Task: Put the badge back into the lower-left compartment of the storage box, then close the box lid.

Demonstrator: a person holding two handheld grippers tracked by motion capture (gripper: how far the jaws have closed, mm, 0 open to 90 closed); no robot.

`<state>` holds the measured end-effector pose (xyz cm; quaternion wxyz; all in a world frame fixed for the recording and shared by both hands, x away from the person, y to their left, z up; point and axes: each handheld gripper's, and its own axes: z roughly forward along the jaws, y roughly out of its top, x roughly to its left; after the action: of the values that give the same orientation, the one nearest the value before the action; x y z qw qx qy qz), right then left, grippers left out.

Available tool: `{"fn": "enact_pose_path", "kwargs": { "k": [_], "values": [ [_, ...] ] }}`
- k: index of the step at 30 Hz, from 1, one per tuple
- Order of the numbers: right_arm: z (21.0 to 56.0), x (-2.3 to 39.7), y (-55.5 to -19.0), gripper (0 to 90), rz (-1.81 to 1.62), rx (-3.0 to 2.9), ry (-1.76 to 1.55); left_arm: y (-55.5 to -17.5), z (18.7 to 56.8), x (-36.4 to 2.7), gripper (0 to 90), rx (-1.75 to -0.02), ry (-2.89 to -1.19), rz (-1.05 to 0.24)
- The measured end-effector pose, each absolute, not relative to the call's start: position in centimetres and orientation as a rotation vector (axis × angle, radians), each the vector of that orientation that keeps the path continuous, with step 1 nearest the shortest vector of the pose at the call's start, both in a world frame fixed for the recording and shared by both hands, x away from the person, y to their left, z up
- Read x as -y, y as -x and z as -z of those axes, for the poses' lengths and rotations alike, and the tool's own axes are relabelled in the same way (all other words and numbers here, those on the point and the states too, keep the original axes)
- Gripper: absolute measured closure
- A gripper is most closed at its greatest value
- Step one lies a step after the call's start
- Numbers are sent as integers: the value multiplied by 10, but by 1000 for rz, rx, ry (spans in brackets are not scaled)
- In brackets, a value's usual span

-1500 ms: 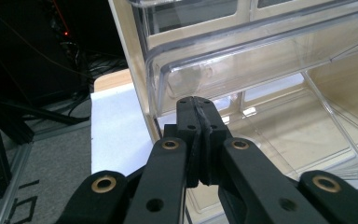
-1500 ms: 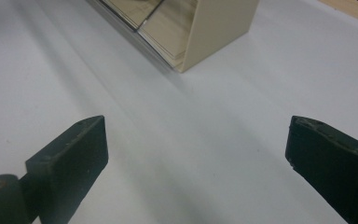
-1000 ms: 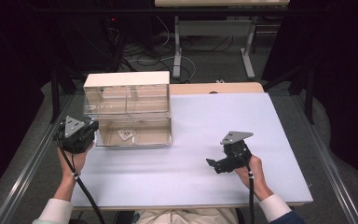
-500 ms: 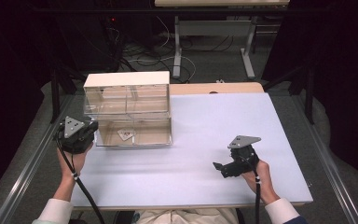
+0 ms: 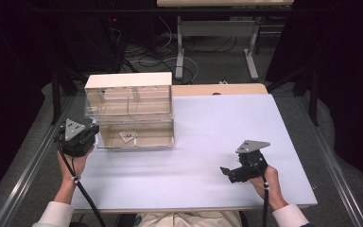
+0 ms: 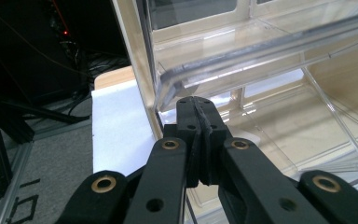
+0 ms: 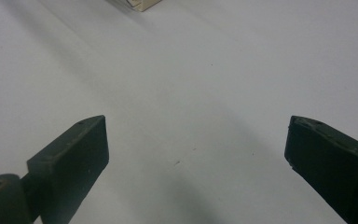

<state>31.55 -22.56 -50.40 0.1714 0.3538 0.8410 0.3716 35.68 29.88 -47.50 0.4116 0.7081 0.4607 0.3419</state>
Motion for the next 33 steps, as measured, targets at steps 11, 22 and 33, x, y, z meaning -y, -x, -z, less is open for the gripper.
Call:
{"fn": "enact_pose_path", "kwargs": {
  "k": [11, 22, 33],
  "values": [
    [503, 231, -312, 56, -1040, -2391, -1023, -349, 479, -300, 900, -1154, -1809, -845],
    [503, 233, -311, 56, -1045, -2386, -1025, -337, 486, -305, 900, -1173, -1835, -818],
    [504, 242, -308, 56, -1051, -2369, -1037, -332, 492, -301, 899, -1186, -1862, -779]
  ]
}}
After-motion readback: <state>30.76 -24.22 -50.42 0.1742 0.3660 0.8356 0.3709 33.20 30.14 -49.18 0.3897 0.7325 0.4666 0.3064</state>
